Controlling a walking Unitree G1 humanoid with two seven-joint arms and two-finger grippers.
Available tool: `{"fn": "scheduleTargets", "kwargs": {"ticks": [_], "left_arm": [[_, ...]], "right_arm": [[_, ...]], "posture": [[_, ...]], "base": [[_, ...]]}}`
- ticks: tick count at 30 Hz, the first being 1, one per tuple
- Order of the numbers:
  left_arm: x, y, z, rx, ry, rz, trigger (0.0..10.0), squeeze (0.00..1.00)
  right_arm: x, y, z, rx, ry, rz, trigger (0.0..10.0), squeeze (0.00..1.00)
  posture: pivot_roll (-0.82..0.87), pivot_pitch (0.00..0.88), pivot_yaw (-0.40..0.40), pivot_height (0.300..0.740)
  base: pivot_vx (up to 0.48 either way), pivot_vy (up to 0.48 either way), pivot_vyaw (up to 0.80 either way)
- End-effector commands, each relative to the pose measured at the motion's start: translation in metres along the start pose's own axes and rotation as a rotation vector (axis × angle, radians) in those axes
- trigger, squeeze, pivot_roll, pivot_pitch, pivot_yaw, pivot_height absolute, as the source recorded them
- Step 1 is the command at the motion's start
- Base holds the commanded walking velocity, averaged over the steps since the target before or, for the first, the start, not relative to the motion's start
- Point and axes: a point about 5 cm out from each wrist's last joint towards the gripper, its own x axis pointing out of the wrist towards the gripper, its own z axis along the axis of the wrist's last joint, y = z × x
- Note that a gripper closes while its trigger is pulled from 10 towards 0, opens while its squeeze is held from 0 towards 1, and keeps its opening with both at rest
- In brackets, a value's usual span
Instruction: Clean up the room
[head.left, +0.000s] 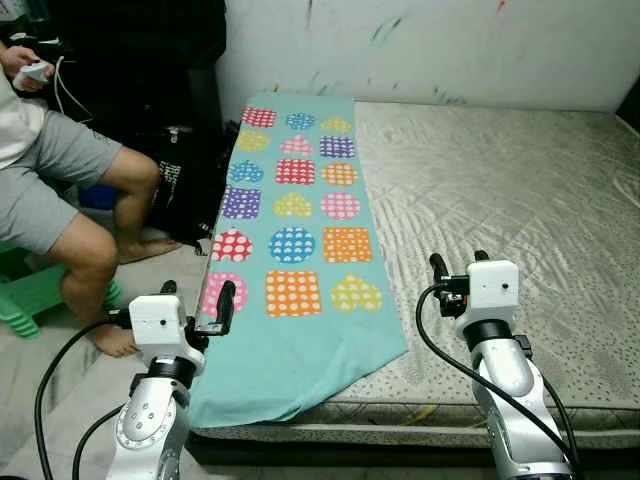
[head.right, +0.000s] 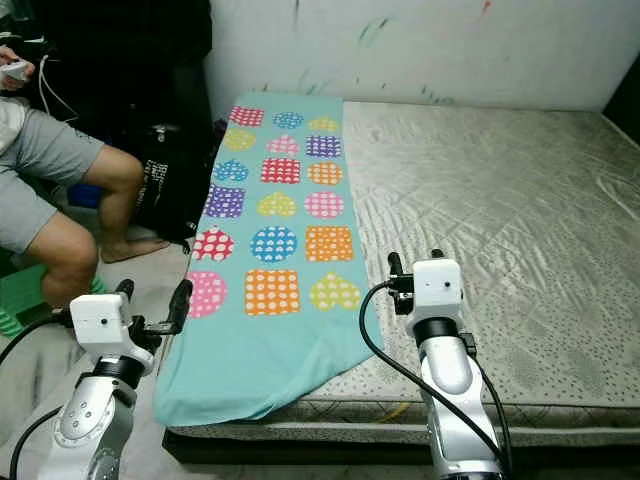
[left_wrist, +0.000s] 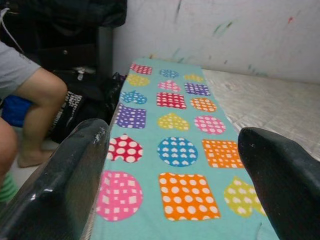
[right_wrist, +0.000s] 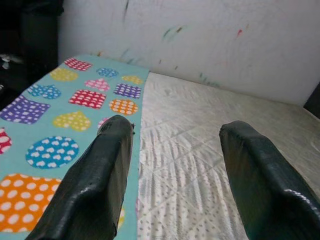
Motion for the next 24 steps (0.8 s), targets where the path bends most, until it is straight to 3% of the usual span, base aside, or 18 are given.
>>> {"fn": "scheduleTargets", "kwargs": {"ticks": [1, 24], "left_arm": [[0.0008, -0.0002, 0.0018, 0.008, 0.0, 0.005, 10.0, 0.0], [0.0033, 0.0013, 0.0044, 0.009, -0.011, 0.009, 10.0, 0.0]], "right_arm": [[0.0011, -0.0003, -0.0022, -0.001, 0.014, 0.001, 10.0, 0.0], [0.0036, 0.0016, -0.0044, -0.007, 0.014, 0.003, 10.0, 0.0]], "posture": [[0.01, 0.063, 0.01, 0.74], [0.01, 0.052, 0.015, 0.74]], "base": [[0.0, 0.379, 0.0], [0.0, 0.38, 0.0]]}}
